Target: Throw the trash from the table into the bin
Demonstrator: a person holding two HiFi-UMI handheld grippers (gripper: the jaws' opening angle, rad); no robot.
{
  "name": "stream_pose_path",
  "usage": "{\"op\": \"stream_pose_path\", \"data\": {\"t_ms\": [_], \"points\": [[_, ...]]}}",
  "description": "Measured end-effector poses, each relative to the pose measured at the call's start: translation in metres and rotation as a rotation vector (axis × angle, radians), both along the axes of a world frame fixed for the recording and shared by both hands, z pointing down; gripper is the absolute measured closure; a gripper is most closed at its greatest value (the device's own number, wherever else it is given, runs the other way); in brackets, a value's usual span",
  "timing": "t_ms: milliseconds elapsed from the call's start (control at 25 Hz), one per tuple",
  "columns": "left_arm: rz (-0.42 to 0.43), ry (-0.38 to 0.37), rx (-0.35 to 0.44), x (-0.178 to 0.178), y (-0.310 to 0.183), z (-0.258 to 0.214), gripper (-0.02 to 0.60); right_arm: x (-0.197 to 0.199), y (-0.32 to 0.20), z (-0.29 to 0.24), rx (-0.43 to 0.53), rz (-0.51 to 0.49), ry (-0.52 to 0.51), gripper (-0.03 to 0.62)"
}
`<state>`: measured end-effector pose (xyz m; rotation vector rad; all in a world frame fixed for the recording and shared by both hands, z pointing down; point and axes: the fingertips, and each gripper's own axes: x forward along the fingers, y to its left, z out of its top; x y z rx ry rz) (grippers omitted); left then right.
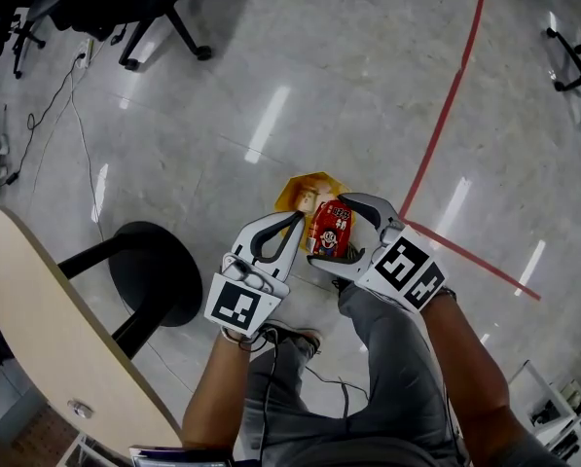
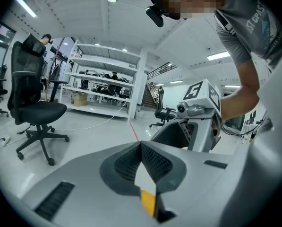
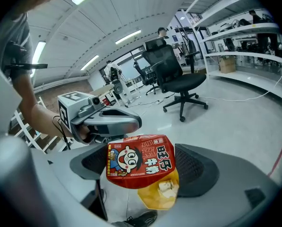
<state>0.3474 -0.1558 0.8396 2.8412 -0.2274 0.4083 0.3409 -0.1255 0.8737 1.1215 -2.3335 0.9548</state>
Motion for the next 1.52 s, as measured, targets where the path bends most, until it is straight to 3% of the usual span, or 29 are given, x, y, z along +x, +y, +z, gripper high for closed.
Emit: {"op": "stream_pose_path", "data": {"t_ms": [480, 680, 800, 1120, 1520], "points": [[0.0, -0.003, 0.009, -0.01, -0.006, -0.032, 0.538, -0.011, -0.002, -0.021, -0.006, -0.072, 0.054, 0.166], [0.034, -0.077, 0.021, -0.007, 0.0, -0.041, 0.538, -0.002, 0.0, -0.039, -0.004, -0.067, 0.06, 0.166], [0.024, -0.076, 0.023, -0.011, 0.009, -0.058, 0.538, -0.009, 0.006, -0.055, 0.015, -0.068, 0.051, 0.166], [0.023, -0.022, 0.038, -0.027, 0.016, -0.157, 0.538, -0.022, 0.004, -0.145, 0.075, 0.009, 0.045, 0.168], [-0.004, 0.027, 0.158, -0.061, 0.028, -0.3, 0.538, -0.028, 0.025, -0.275, 0.156, 0.07, 0.064, 0.169]]}}
